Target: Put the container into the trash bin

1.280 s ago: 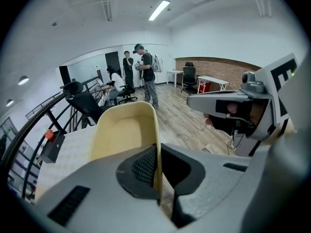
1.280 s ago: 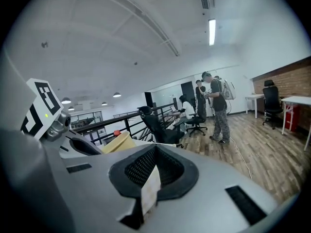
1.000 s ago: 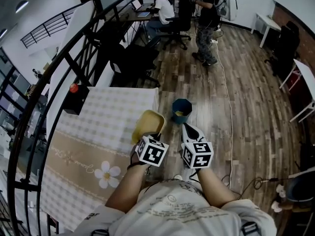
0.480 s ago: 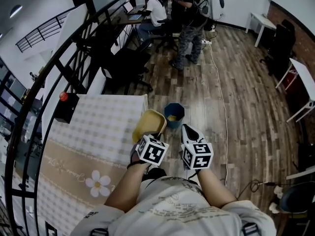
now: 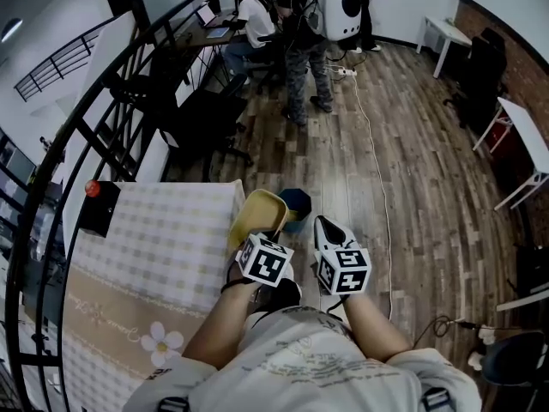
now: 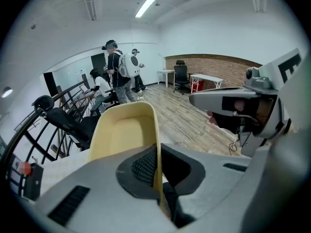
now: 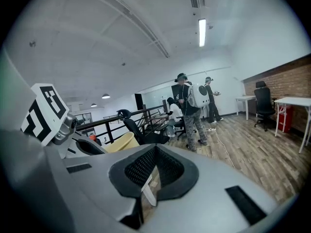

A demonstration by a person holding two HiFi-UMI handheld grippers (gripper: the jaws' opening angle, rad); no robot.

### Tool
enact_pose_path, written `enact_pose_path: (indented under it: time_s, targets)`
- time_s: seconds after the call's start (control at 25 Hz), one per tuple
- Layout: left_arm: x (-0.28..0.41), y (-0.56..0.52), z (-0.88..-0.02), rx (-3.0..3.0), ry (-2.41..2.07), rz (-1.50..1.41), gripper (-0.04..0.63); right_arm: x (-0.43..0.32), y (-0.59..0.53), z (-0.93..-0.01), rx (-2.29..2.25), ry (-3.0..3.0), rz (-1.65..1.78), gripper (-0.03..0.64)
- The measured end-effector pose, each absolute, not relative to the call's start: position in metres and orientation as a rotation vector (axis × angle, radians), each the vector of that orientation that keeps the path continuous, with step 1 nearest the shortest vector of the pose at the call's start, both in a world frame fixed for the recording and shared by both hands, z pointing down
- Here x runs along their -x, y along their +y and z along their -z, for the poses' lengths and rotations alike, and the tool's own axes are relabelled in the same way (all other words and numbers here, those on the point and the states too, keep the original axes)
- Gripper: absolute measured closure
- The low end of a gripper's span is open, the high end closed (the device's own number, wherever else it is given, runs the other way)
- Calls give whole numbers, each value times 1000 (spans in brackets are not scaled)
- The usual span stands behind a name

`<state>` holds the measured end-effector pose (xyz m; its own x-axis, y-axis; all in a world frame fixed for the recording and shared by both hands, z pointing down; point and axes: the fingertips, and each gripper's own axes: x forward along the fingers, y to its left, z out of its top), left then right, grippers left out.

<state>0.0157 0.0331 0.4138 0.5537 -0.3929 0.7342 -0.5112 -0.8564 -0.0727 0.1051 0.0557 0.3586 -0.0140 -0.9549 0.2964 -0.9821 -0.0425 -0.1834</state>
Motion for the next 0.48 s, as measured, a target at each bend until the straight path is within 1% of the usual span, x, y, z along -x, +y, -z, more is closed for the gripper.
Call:
enact_pose_path:
  time_s: [0.48]
  targets:
    - [-71, -55, -434, -2609, -698, -1218, 588, -154, -33, -374, -2142, -2078, -581, 614]
